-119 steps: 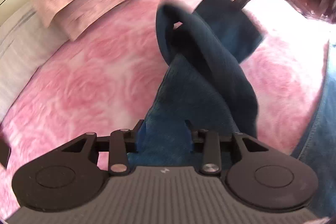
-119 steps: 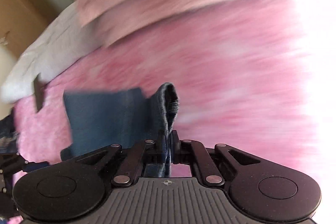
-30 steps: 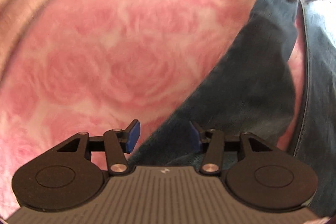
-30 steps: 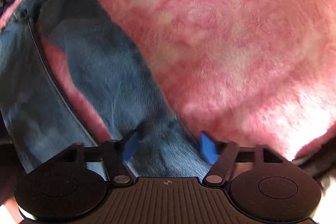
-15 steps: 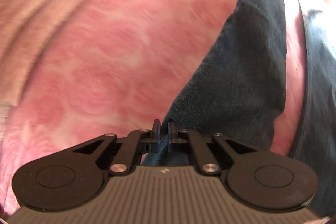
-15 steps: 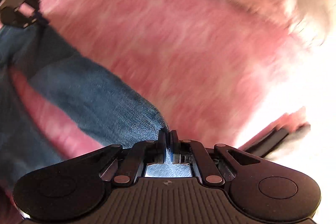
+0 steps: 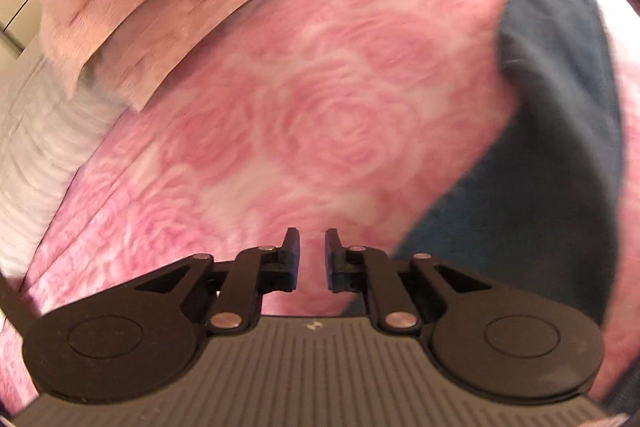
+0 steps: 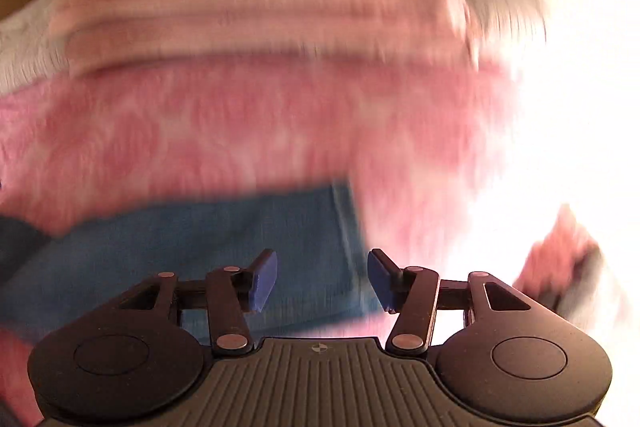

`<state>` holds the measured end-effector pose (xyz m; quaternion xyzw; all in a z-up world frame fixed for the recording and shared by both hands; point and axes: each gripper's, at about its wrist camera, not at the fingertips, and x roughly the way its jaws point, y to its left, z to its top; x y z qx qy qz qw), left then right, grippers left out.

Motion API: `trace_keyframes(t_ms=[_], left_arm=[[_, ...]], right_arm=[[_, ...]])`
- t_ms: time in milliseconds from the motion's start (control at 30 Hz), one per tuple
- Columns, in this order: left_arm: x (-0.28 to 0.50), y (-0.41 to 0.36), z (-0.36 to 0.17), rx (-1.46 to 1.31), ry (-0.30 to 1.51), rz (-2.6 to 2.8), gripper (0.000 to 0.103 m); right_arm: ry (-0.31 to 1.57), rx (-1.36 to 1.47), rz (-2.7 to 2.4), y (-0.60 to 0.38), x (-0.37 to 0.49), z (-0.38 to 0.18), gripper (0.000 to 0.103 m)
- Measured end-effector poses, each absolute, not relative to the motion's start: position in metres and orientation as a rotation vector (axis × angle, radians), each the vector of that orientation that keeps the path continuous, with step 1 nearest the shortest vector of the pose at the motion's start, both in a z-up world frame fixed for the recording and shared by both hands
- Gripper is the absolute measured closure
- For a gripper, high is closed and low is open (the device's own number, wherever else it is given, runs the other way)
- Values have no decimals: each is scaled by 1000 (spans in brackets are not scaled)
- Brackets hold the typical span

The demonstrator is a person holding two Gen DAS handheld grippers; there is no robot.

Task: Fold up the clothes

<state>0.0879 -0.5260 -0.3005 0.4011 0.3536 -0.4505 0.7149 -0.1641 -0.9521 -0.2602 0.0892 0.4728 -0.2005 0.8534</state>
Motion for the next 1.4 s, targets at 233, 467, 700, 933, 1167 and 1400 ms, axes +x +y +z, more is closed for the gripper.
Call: trace_keyframes(t_ms=[233,467,700,933,1167,1400], left_arm=[[11,-518,-303,951,707,-1226,73],[-39,-511,-326,1009,696,-1319,75],[-31,-504,-317,973,709,-1270,69],[2,-520,-337,992,781,-1176,64],[44,-518,-355,973,840,-1096,50],[74,-479,-321,924,827,-963,61]], right_arm=[[996,501,-536,-990,-186,-305,49],[885,804,-679,-1040,-183,-339,50],[823,642,-727,-1018,-218,-270,95],[897,380,-882,-962,-292,-241,94],[926,336,-884,-948,-290,-258,93],[897,223,-833,-896,-284,-232,46]])
